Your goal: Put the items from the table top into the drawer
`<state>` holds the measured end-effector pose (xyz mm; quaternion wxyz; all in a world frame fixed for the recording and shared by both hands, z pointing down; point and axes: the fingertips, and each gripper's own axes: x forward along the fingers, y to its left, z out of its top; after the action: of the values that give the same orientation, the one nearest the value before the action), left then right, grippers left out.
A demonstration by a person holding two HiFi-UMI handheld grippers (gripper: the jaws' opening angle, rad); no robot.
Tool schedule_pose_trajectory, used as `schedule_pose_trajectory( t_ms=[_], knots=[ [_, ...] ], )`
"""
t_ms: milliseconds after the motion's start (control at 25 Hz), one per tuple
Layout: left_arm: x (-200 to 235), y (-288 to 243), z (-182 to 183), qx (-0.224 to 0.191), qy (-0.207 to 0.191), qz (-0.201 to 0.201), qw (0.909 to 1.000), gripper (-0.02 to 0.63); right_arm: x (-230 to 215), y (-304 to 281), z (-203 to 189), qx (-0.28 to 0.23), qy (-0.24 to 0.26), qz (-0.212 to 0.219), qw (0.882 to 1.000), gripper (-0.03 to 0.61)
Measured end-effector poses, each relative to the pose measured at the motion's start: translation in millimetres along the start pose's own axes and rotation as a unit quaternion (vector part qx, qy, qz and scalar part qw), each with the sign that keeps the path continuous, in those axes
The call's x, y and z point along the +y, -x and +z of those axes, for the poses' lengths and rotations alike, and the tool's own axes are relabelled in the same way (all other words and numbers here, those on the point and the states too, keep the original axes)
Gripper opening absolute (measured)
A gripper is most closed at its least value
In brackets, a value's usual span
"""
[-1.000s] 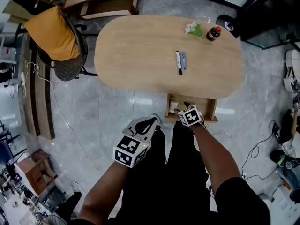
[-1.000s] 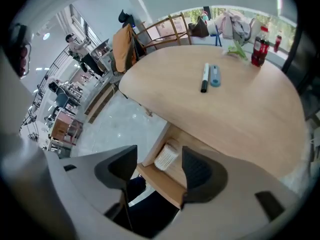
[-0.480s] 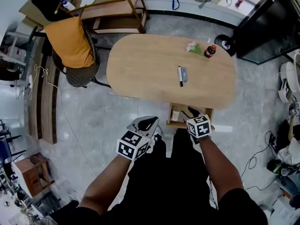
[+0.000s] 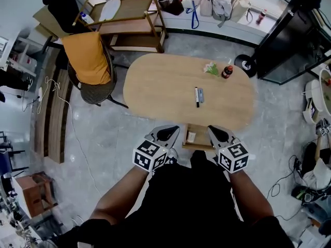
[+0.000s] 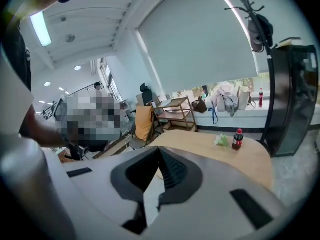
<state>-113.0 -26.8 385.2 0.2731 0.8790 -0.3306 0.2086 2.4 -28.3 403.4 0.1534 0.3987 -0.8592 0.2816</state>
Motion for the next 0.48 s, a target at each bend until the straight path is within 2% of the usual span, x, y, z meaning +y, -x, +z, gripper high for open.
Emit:
schedule_pose_trajectory(
  t_ms=[80,200,480],
  knots=[
    [-1.1,0.2,17.1,-0.014,-0.01,0.002,0.9999,0.002,-0.3,11.9,20.8,-0.018,0.008,-0.001,1.0,0.003],
    [-2.7,-7.9,29.6,-0.011,-0.027,0.01,0.9995,0.002,-11.1,20.3,38.3,-0.033,0.02,-0.004,0.999,0.003],
    [-6.6,-39.0,38.0,0.014,-0.036,0.039,0.9985,0.002,-51.8,19.8,34.4,-0.034,0.012,0.005,0.999,0.003]
  ],
)
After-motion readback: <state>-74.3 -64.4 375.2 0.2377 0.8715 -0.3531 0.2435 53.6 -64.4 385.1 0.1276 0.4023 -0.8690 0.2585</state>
